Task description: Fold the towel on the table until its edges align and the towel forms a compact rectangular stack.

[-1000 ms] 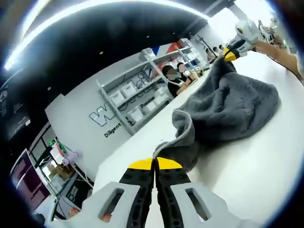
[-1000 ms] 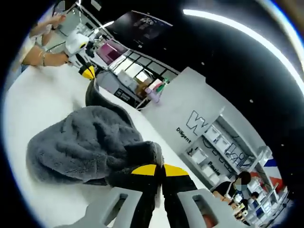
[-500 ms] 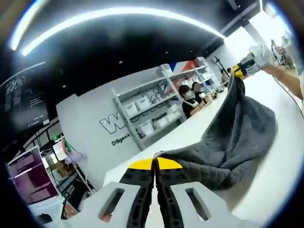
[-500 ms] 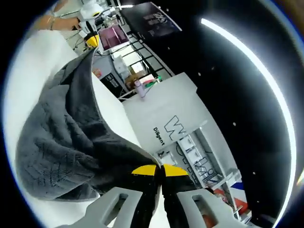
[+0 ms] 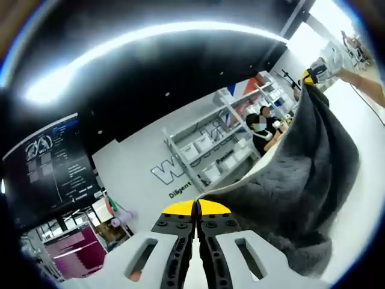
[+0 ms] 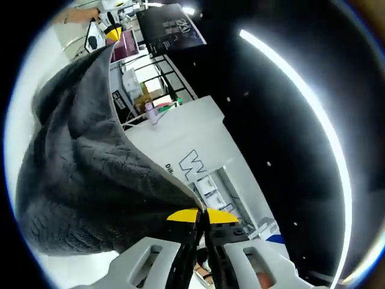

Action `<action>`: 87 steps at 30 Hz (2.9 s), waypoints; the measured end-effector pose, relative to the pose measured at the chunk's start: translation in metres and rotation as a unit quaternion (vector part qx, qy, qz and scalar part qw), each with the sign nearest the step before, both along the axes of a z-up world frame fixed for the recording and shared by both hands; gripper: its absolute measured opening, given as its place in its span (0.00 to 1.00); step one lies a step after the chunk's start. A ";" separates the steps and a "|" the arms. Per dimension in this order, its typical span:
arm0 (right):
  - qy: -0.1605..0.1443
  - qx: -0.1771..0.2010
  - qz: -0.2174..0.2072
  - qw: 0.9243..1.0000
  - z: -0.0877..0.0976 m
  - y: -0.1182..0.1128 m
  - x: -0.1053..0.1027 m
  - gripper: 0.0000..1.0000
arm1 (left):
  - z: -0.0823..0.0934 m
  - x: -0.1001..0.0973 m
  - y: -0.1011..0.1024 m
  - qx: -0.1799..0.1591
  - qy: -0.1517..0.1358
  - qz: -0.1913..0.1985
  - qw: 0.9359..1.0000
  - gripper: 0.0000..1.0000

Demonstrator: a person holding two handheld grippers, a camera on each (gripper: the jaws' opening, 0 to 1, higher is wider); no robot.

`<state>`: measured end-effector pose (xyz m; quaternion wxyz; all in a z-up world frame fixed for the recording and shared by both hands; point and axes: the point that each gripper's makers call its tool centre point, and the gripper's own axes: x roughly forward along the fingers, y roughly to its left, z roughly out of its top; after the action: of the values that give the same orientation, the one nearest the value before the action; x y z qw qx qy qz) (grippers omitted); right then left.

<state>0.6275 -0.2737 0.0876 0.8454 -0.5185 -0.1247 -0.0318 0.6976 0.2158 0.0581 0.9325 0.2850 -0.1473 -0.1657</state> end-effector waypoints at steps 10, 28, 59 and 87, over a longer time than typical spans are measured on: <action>-0.010 0.010 0.021 1.000 0.048 0.006 0.000 0.00 | 0.046 0.001 0.008 0.008 -0.013 0.013 1.000 0.00; -0.035 -0.019 0.008 0.999 0.081 0.019 -0.026 0.00 | 0.096 -0.023 0.041 0.010 -0.038 0.051 0.998 0.00; 0.077 -0.060 0.000 0.995 -0.024 0.009 -0.038 0.00 | 0.004 -0.037 0.058 0.006 0.093 0.025 0.995 0.00; 0.144 -0.061 -0.035 0.987 -0.123 -0.015 0.065 0.00 | -0.112 0.057 0.028 0.014 0.200 0.030 0.979 0.00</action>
<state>0.6923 -0.2891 -0.0351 0.8195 -0.5725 0.0149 0.0210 0.7548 0.2442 -0.0534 0.9435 0.2638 0.0534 -0.1934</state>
